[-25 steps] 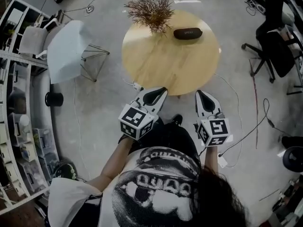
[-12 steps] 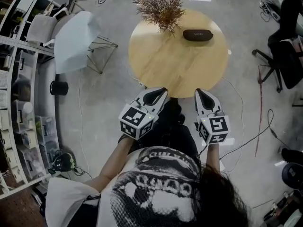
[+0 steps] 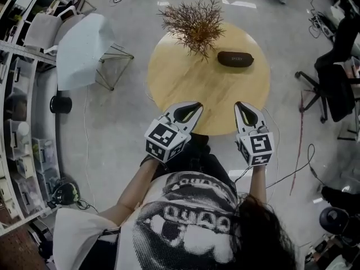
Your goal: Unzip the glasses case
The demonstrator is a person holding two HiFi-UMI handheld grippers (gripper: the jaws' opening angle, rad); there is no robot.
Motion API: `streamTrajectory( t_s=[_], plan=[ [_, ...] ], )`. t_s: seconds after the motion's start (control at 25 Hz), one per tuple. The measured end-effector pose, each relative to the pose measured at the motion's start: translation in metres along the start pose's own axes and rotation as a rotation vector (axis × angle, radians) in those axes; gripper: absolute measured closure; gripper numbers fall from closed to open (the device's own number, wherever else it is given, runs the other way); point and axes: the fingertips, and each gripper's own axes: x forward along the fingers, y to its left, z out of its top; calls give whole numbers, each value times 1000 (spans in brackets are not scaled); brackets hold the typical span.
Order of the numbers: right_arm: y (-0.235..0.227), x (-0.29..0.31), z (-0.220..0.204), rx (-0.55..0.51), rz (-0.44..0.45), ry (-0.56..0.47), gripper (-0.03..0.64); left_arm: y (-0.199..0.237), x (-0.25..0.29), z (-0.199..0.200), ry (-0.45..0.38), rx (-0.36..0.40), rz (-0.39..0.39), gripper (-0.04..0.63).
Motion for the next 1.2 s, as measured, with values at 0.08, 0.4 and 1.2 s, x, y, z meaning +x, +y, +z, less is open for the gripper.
streamTrajectory(
  t_s=[0.08,0.4,1.2],
  plan=[
    [-17,22,1,-103,20,50,559,11,10,2,8,1,1,571],
    [-96,131,-16,-381,159,292,422,61,39,9,26,-3,-6,571],
    [-143,229,-83,-755,640,845,307,120,21,-10,18,-165,277,571]
  ],
)
